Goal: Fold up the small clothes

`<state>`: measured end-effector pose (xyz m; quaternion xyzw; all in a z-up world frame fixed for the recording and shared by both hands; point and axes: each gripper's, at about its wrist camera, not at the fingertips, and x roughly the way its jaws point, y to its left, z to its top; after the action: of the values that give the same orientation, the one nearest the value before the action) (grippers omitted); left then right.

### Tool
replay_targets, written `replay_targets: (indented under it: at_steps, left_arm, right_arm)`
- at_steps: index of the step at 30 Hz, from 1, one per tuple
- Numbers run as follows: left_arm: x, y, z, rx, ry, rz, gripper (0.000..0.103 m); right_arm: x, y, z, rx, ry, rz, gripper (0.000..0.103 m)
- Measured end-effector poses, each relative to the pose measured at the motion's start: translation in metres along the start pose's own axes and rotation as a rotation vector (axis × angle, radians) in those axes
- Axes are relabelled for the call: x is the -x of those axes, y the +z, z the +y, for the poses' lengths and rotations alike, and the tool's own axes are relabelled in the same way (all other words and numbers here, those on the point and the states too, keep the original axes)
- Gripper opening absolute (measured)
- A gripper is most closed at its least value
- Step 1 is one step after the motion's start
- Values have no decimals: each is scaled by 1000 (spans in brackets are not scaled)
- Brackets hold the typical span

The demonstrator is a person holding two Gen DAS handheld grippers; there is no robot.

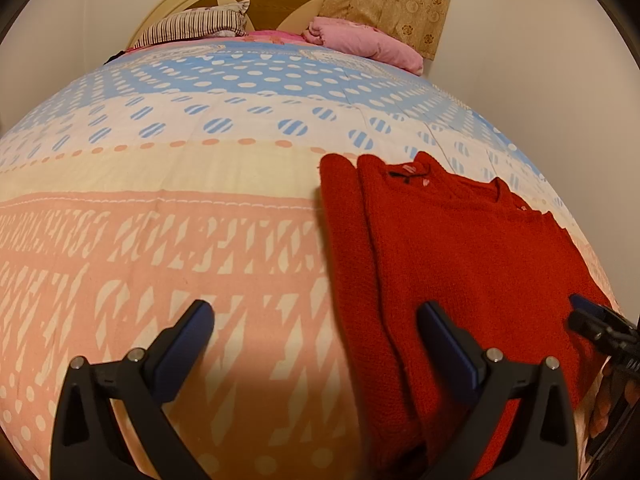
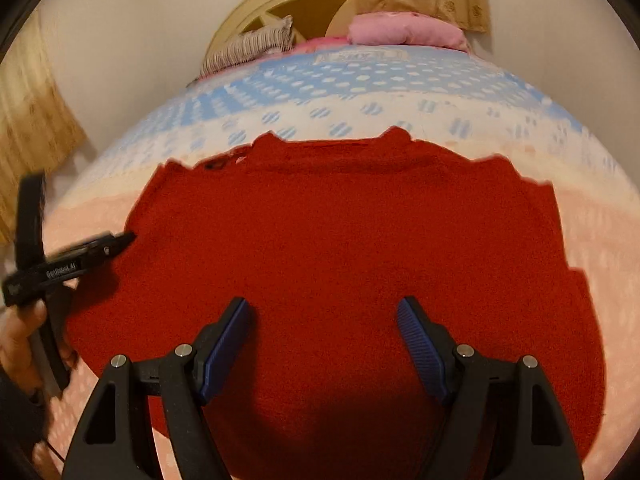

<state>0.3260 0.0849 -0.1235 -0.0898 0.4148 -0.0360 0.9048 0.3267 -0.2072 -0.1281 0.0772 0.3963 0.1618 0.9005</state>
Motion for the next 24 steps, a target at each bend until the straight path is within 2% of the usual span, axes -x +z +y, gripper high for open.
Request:
replay_targets:
  at_steps: [2,5,8,11,15,19,24]
  left_arm:
    - [0,0,1,2,-3,0,103]
    - [2,0,4,15,-20,-5,103]
    - [8,-1,16,69,-83,-28,103]
    - [11,-2,31,145,-150,-51,103]
    - [13,-2,38,190,-205,-65,103]
    - [10,0,36,186,-208,-59,103]
    - [9,0,33,166,-188,-46,103]
  right_arm:
    - [5,-1,-9,-31,0,-6,77]
    - [10,-5,-9,-13,-31,-5,77]
    - [22,-10,4,31,-117,-15,77]
    - [36,-17,23,78,-109,-36,77]
    - [50,-30,71,221,-78,-74,77]
    - [52,-48,125,403,-63,-99,77]
    - [40,-78,184,637,-87,-116,77]
